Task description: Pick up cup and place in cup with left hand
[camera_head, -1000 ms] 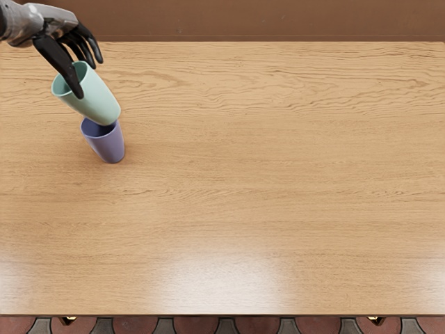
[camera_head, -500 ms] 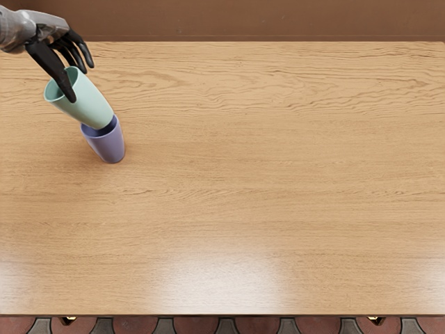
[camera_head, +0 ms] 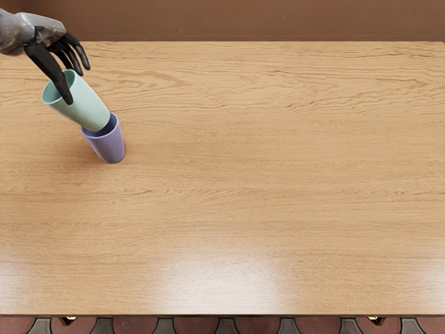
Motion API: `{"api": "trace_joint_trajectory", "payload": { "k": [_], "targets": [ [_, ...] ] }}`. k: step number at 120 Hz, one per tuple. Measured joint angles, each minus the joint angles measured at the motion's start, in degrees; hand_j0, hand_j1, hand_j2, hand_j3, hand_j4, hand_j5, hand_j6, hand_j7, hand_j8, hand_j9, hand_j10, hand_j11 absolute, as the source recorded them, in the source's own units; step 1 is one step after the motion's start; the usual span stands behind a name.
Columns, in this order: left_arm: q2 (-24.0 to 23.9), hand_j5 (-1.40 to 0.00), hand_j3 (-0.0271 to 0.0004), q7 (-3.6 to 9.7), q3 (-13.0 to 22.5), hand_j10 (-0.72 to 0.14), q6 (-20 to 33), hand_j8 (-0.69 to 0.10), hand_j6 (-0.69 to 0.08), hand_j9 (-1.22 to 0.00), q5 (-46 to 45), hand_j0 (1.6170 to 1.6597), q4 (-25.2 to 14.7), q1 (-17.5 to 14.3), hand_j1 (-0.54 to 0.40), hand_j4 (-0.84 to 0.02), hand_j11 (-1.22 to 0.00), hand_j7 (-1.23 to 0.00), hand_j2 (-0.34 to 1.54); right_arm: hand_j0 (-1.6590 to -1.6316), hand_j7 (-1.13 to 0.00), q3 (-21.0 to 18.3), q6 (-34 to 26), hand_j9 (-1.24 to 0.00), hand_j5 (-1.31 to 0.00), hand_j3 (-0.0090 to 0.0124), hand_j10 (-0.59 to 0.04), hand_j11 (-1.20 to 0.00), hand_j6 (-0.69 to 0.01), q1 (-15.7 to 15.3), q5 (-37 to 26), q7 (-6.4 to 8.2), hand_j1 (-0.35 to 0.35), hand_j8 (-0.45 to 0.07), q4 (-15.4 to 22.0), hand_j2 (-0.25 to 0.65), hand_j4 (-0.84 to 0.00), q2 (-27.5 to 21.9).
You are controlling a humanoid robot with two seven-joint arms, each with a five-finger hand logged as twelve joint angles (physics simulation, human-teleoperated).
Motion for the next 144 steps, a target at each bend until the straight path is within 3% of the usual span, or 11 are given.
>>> {"api": "trace_joint_trajectory", "payload": {
  "k": [119, 127, 144],
  "targets": [
    [-0.02, -0.95, 0.0, 0.0, 0.0, -0.343, 0.09, -0.337, -0.609, -0.91, -0.02, 1.6571, 0.11, 0.0, -0.246, -0.672, -0.91, -0.95, 0.64, -1.6581, 0.0, 0.01, 0.0, 0.0, 0.0, 0.0, 0.0, 0.0, 0.0, 0.09, 0.0, 0.0, -0.349, 0.0, 0.0, 0.0, 0.0, 0.0],
    [-0.07, -0.9, 0.0, 0.0, -0.03, -0.33, 0.36, -0.342, -0.598, -0.87, 0.0, 1.6572, 0.21, 0.0, -0.235, -0.637, -0.86, -0.9, 0.57, -1.6581, 0.0, 0.01, 0.0, 0.0, 0.0, 0.0, 0.0, 0.0, 0.0, 0.09, 0.0, 0.0, -0.349, 0.0, 0.0, 0.0, 0.0, 0.0],
    [-0.66, -0.69, 0.0, -0.01, -0.45, -0.336, 0.78, -0.355, -0.485, -0.68, -0.05, 1.6577, 1.92, -0.09, -0.168, -0.505, -0.67, -0.7, 0.33, -1.6581, 0.0, 0.01, 0.0, 0.0, 0.0, 0.0, 0.0, 0.0, 0.0, 0.1, 0.0, 0.0, -0.349, 0.0, 0.0, 0.0, 0.0, 0.0]
  ]
}}
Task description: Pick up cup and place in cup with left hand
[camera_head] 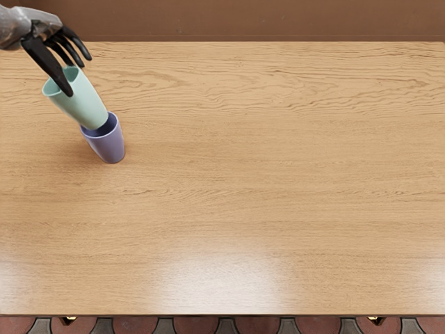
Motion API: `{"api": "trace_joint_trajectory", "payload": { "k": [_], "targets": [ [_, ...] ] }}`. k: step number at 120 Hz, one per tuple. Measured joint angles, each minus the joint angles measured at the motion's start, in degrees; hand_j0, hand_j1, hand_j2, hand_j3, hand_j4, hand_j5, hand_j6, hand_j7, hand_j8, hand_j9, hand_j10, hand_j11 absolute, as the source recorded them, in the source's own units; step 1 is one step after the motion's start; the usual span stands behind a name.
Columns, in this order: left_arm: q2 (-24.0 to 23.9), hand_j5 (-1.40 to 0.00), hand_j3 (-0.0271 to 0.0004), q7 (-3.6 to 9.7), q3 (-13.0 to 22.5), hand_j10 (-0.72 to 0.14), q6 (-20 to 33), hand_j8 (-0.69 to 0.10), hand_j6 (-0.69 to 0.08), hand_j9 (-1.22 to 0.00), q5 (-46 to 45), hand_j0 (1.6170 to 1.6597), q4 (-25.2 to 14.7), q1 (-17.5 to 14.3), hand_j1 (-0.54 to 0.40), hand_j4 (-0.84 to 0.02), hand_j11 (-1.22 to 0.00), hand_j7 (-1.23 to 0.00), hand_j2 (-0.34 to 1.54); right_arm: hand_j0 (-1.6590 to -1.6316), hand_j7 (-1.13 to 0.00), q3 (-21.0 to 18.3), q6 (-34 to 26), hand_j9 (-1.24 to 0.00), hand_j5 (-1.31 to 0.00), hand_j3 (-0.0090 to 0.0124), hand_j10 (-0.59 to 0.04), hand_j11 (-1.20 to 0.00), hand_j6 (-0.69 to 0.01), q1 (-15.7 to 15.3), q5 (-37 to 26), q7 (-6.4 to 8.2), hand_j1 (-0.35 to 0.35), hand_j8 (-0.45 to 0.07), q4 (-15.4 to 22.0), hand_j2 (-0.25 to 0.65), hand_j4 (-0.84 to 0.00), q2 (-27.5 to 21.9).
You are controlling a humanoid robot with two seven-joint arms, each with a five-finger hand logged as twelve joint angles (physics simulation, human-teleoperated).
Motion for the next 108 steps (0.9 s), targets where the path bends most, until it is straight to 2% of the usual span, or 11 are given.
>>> {"api": "trace_joint_trajectory", "payload": {
  "k": [26, 72, 89, 108],
  "targets": [
    [-0.16, -0.54, 0.0, 0.0, -0.25, -0.349, 0.14, -0.356, -0.4, -0.54, 0.0, 1.6579, 0.58, 0.0, -0.106, -0.407, -0.53, -0.54, 0.16, -1.6581, 0.0, 0.0, 0.0, 0.0, 0.0, 0.0, 0.0, 0.0, 0.0, 0.03, 0.0, 0.0, -0.349, 0.0, 0.0, 0.0, 0.0, 0.0],
    [-0.67, -0.46, 0.0, -0.01, -0.38, -0.342, 0.16, -0.344, -0.351, -0.46, -0.47, 1.658, 0.64, 0.0, -0.063, -0.351, -0.45, -0.46, 0.08, -1.6581, 0.0, 0.01, 0.0, 0.0, 0.0, 0.0, 0.0, 0.0, 0.0, 0.04, 0.0, 0.0, -0.349, 0.0, 0.0, 0.0, 0.0, 0.0],
    [-0.7, -0.36, 0.0, -0.01, -0.58, -0.276, 0.41, -0.277, -0.281, -0.36, -1.18, 1.658, 0.38, 0.0, 0.019, -0.281, -0.36, -0.36, 0.06, -1.6581, 0.0, 0.04, 0.0, 0.0, 0.0, 0.0, 0.0, 0.0, 0.0, 0.04, 0.0, 0.0, -0.349, 0.0, 0.0, 0.0, 0.0, 0.0],
    [-0.64, -0.2, 0.0, -0.01, -0.58, -0.153, 0.16, -0.155, -0.156, -0.2, -7.56, 1.658, -0.34, -0.22, 0.169, -0.156, -0.2, -0.2, 0.03, -1.6581, 0.0, 0.04, 0.0, 0.0, 0.0, 0.0, 0.0, 0.0, 0.0, 0.04, 0.0, 0.0, -0.349, 0.0, 0.0, 0.0, 0.0, 0.0]
  ]
}}
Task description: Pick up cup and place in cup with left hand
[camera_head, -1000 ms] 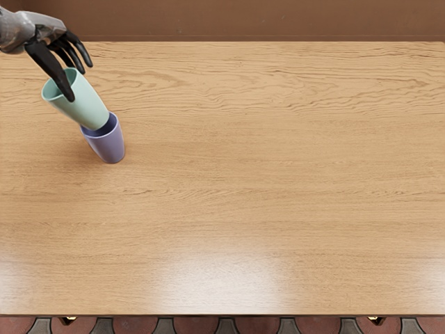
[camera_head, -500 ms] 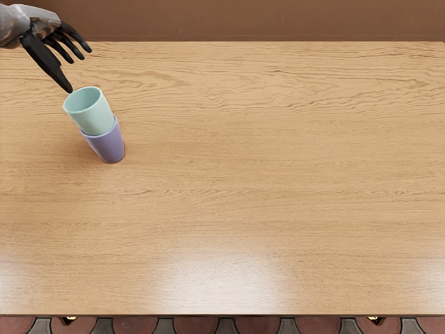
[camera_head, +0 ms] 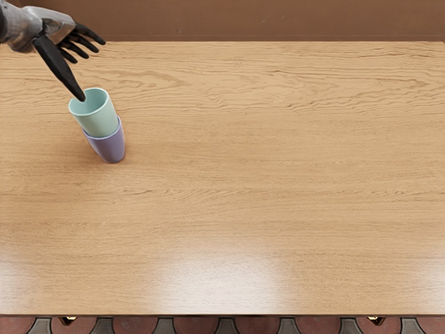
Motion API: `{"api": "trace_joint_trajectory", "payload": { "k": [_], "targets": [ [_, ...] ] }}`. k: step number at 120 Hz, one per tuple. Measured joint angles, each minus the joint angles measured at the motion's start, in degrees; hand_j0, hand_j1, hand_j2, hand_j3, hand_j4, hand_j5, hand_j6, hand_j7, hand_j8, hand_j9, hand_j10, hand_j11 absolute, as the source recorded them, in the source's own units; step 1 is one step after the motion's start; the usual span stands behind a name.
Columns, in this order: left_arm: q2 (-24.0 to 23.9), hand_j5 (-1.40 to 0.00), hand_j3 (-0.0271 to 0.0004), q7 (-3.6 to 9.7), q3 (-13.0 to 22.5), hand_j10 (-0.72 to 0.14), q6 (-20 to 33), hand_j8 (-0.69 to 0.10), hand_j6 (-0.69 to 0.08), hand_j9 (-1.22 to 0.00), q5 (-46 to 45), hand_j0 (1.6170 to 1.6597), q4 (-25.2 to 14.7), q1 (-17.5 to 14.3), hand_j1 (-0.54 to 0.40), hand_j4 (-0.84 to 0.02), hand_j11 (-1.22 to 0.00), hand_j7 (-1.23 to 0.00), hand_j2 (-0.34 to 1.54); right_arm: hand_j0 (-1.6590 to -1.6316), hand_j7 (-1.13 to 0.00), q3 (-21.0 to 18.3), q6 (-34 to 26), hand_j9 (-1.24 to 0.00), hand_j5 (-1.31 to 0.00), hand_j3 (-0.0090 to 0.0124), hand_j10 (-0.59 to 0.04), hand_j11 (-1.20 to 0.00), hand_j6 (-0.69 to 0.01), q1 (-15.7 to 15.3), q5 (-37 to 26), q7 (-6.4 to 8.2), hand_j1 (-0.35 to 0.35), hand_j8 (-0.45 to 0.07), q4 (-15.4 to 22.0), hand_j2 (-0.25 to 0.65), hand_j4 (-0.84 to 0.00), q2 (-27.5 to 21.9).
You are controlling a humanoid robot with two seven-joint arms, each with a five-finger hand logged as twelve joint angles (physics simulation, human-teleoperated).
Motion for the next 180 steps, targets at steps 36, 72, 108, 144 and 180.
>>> {"api": "trace_joint_trajectory", "payload": {
  "k": [36, 72, 108, 144, 180],
  "targets": [
    [2.36, -0.07, 0.0, 0.0, -0.78, -0.055, -4.9, -0.056, -0.057, -0.07, -23.59, 1.658, -9.48, -0.53, 0.286, -0.056, -0.07, -0.07, 0.01, -1.6581, 0.0, -0.04, 0.0, 0.0, 0.0, 0.0, 0.0, 0.0, 0.0, 0.0, 0.0, 0.0, -0.349, 0.0, 0.0, 0.0, 0.0, 0.0],
    [7.68, -0.03, 0.0, 0.0, -2.06, -0.027, -12.34, -0.028, -0.028, -0.03, -38.09, 1.6581, -16.85, 1.8, 0.317, -0.028, -0.03, -0.03, 0.0, -1.6581, 0.0, -0.04, 0.0, 0.0, 0.0, 0.0, 0.0, 0.0, 0.0, 0.0, 0.0, 0.0, -0.349, 0.0, 0.01, 0.0, 0.0, 0.0],
    [17.97, -0.02, 0.0, 0.0, -2.12, -0.019, -13.53, -0.019, -0.019, -0.02, -44.99, 1.6581, -21.64, 8.28, 0.326, -0.019, -0.02, -0.02, 0.0, -1.6581, 0.0, -0.04, 0.0, 0.0, 0.0, 0.0, 0.0, 0.0, 0.0, 0.22, 0.0, -0.01, -0.349, 0.0, 0.15, 0.0, 0.0, 0.0],
    [23.1, -0.02, 0.0, 0.0, -2.02, -0.016, -13.6, -0.016, -0.016, -0.02, -48.21, 1.6581, -24.43, 9.63, 0.328, -0.016, -0.02, -0.02, 0.0, -1.6581, 0.0, -0.05, 0.0, 0.0, 0.0, 0.0, 0.0, 0.0, 0.0, 0.26, -0.03, -0.01, -0.349, 0.0, 0.22, 0.0, 0.0, 0.0],
    [23.86, -0.02, 0.0, 0.0, -1.97, -0.015, -13.62, -0.015, -0.014, -0.02, -48.42, 1.6581, -24.66, 10.01, 0.329, -0.015, -0.02, -0.02, 0.0, -1.6581, 0.0, -0.04, 0.0, 0.0, 0.0, 0.0, 0.0, 0.0, 0.0, 0.26, -0.08, 0.0, -0.349, 0.0, 0.34, 0.0, 0.0, 0.0]
  ]
}}
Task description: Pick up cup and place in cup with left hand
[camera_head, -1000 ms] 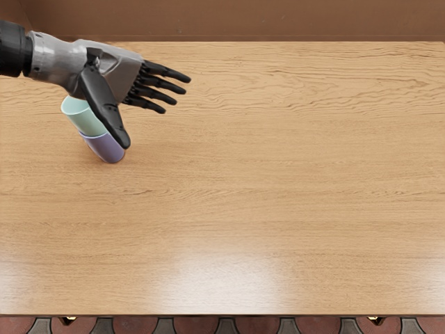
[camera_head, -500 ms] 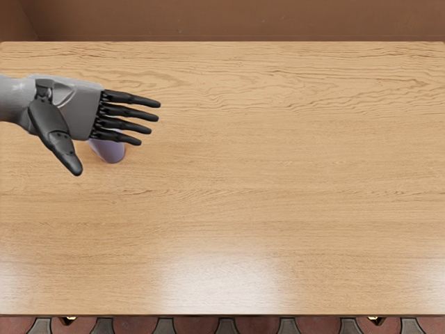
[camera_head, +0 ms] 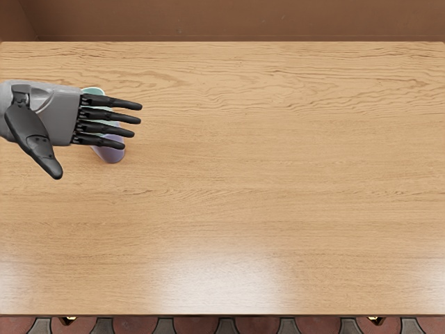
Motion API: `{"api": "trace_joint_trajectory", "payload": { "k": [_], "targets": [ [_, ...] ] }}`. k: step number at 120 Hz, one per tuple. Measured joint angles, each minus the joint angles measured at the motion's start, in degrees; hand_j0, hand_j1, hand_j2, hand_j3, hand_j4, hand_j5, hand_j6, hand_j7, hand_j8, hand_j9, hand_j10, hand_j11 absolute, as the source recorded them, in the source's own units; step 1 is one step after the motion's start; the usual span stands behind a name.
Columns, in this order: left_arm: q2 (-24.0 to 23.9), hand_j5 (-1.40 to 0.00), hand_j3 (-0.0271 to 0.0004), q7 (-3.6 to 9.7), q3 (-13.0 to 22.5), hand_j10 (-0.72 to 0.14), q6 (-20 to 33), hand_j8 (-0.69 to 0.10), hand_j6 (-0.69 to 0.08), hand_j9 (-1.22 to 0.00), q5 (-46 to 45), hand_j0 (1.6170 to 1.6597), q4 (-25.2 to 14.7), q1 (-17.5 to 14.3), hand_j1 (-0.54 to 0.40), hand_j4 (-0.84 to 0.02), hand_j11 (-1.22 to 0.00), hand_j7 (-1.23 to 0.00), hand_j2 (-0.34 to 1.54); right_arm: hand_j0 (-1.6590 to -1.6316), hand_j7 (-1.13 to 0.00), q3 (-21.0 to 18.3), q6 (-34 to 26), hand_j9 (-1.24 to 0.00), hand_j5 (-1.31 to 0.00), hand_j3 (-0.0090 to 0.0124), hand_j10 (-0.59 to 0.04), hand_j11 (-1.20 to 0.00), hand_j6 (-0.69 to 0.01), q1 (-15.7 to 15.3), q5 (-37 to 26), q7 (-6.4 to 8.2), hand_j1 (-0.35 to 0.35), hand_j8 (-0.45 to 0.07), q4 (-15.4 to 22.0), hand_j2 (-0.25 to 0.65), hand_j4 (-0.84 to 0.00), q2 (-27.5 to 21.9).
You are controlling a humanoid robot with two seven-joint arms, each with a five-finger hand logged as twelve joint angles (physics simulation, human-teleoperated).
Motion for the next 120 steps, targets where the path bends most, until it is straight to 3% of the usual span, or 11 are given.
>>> {"api": "trace_joint_trajectory", "payload": {
  "k": [120],
  "targets": [
    [0.0, -0.02, 0.0, 0.0, 0.0, -0.015, 0.0, -0.014, -0.014, -0.02, -0.01, 1.6581, -0.01, 0.0, 0.329, -0.014, -0.02, -0.02, 0.0, -1.6581, 0.0, 0.0, 0.0, 0.0, 0.0, 0.0, 0.0, 0.0, 0.0, 0.0, 0.0, 0.0, -0.349, 0.0, 0.01, 0.0, 0.0, 0.0]
  ]
}}
